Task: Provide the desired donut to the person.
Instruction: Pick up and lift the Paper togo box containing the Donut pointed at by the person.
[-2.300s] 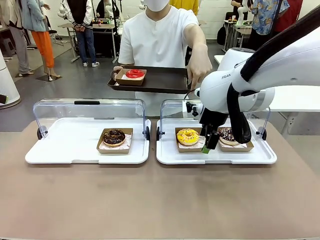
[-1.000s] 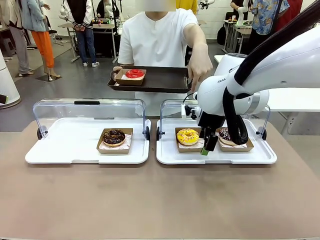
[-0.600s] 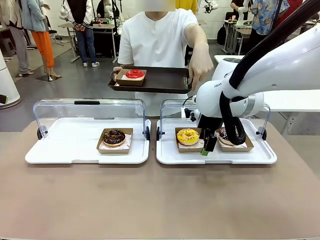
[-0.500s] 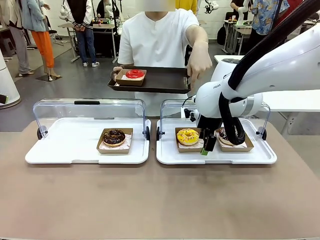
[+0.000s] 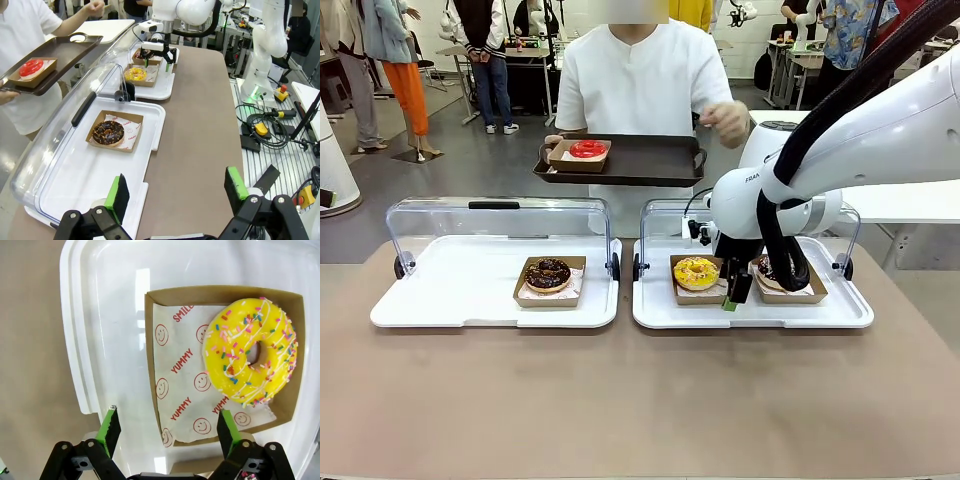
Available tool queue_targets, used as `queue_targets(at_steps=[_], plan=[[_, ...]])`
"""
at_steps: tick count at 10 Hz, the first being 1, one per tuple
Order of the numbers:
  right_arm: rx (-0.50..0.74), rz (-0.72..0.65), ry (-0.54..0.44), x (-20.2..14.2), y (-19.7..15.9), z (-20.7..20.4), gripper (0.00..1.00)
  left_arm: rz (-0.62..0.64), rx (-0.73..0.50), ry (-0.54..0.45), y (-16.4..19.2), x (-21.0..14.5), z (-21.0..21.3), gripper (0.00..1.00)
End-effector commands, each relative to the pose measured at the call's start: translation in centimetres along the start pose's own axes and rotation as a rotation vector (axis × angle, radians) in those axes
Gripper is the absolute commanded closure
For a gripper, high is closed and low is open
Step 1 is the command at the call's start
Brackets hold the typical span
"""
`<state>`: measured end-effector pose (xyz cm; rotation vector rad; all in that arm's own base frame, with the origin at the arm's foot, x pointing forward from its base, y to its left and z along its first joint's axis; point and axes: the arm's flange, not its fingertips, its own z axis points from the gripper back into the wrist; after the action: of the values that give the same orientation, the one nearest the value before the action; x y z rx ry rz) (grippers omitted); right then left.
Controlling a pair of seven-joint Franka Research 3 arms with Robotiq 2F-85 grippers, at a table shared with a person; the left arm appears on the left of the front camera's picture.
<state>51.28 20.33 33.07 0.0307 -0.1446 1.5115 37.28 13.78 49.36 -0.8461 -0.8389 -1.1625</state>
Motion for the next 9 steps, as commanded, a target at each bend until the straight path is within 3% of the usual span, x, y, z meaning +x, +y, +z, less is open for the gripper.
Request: queue_targets(at_steps=[1, 7, 8, 9], plan=[[0.01, -0.016, 0.022, 0.4, -0.3, -0.5, 0.0, -0.008, 0.006, -0.017, -0.2, 0.1, 0.0, 0.0], [0.032, -0.005, 0.026, 0.2, -0.4, -1.4, 0.03, -0.008, 0.006, -0.017, -0.2, 0.1, 0.0, 0.0], [0.036, -0.004, 0.026, 0.2, -0.5, -1.5, 0.58, -0.008, 0.006, -0.017, -0.2, 0.1, 0.0, 0.0], [0.039, 0.002, 0.022, 0.2, -0.4, -1.5, 0.61, -0.008, 0.006, -0.017, -0.2, 0.1, 0.0, 0.0]])
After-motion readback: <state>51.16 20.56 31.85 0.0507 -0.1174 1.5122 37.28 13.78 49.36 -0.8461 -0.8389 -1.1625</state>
